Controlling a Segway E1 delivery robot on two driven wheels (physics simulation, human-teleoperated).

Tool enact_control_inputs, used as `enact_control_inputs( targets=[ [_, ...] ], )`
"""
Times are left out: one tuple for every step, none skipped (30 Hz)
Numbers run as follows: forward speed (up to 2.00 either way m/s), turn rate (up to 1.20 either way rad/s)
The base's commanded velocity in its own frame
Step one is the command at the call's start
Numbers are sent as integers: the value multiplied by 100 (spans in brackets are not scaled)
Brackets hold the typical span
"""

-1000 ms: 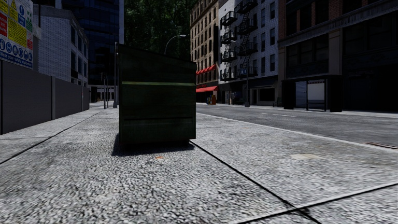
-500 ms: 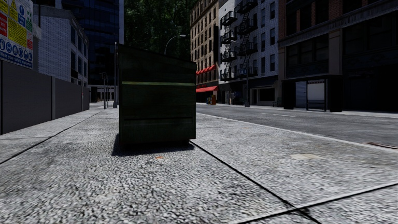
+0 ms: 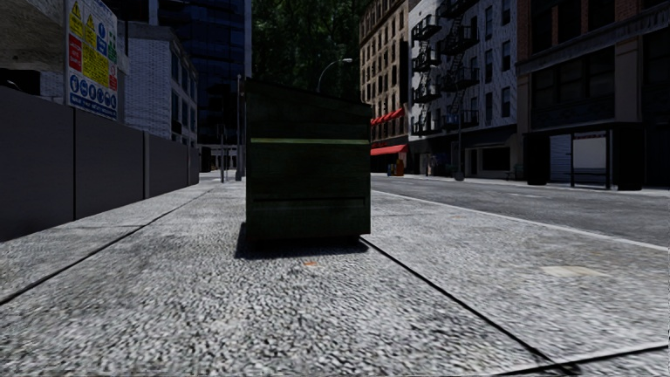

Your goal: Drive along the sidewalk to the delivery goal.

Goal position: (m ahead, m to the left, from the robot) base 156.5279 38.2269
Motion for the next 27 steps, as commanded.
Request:
enact_control_inputs(
  targets=[
    [0, 120],
    [0, 120],
    [0, 120],
    [0, 120],
    [0, 120],
    [0, 120],
    [0, 120],
    [0, 120],
    [0, 120],
    [0, 120],
    [0, 15],
    [0, 15],
    [0, 0],
    [0, 0],
    [0, 0],
    [46, 0],
    [46, 0],
    [87, 0],
    [123, 0],
    [144, 0],
    [151, 0],
    [151, 0],
    [154, 0],
    [155, 0],
    [155, 0],
    [155, 0],
    [155, 0]
  ],
)
